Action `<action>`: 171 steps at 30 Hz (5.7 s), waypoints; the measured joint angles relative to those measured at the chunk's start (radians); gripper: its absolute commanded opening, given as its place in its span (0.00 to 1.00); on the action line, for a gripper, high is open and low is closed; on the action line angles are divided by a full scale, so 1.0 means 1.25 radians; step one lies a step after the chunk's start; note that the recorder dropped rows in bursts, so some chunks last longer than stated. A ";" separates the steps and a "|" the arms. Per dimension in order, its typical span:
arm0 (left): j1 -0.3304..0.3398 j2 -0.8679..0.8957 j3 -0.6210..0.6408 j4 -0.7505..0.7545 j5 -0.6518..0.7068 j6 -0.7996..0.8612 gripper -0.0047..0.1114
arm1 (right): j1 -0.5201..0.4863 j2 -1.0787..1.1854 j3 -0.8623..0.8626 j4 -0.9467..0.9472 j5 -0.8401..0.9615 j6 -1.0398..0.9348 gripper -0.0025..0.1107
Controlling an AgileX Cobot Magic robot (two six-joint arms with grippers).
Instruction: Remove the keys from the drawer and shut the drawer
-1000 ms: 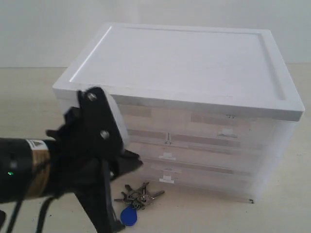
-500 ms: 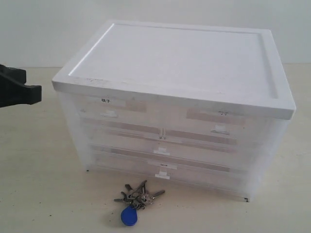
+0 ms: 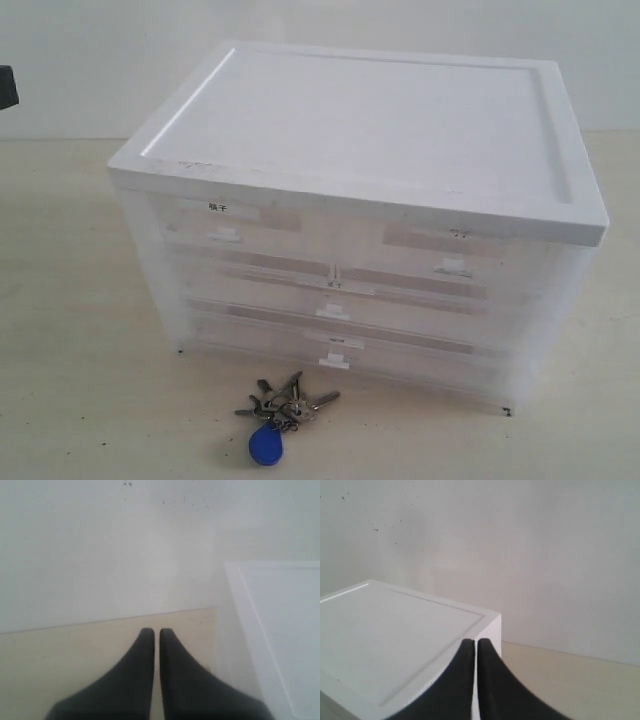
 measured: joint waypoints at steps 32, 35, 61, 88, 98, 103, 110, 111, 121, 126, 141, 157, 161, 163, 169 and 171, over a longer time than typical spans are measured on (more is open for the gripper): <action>0.000 0.018 -0.032 0.029 -0.170 0.043 0.08 | -0.202 0.130 -0.156 0.071 -0.616 -0.180 0.02; 0.000 0.016 -0.032 0.029 -0.177 0.041 0.08 | -0.460 0.067 -0.156 0.174 -0.745 -0.227 0.02; 0.002 0.012 0.010 0.029 -0.183 0.017 0.08 | -0.919 0.598 -0.156 0.767 -0.354 -0.505 0.02; 0.295 0.326 -0.060 0.006 -0.582 -0.049 0.08 | -1.138 0.933 -0.197 1.249 -0.599 -0.910 0.02; 0.258 0.335 -0.007 0.024 -0.567 -0.036 0.08 | -1.046 0.995 -0.267 1.280 -0.619 -1.006 0.02; 0.260 0.332 0.042 0.026 -0.571 -0.036 0.08 | -1.046 1.036 -0.305 1.275 -0.610 -1.018 0.02; 0.260 0.284 0.091 0.026 -0.574 -0.036 0.08 | -1.046 1.040 -0.310 1.275 -0.622 -1.027 0.02; 0.260 0.271 0.098 0.026 -0.577 -0.036 0.08 | -1.046 1.040 -0.310 1.275 -0.628 -1.029 0.02; 0.260 0.174 0.182 0.026 -0.606 -0.036 0.08 | -1.022 1.040 -0.310 1.281 -0.681 -1.049 0.02; 0.261 0.147 0.212 0.026 -0.605 -0.036 0.08 | -0.998 1.040 -0.312 1.280 -0.720 -1.060 0.02; 0.258 -0.069 0.224 -0.041 -0.532 0.008 0.08 | -0.973 0.847 -0.317 1.249 -0.624 -1.011 0.02; 0.258 -0.672 0.230 0.007 -0.604 -0.086 0.08 | -0.973 0.130 -0.136 1.232 -0.620 -0.971 0.02; 0.258 -0.749 0.234 0.040 -0.688 -0.170 0.08 | -0.973 -0.011 -0.126 1.232 -0.565 -0.964 0.02; 0.258 -0.753 0.234 0.052 -0.755 -0.230 0.08 | -0.973 -0.049 -0.129 1.233 -0.535 -0.953 0.02; 0.257 -0.756 0.234 0.142 -0.877 -0.432 0.08 | -0.972 -0.057 -0.172 1.240 -0.329 -0.903 0.02; 0.257 -0.756 0.234 0.176 -0.899 -0.456 0.08 | -0.972 -0.057 -0.173 1.240 -0.291 -0.895 0.02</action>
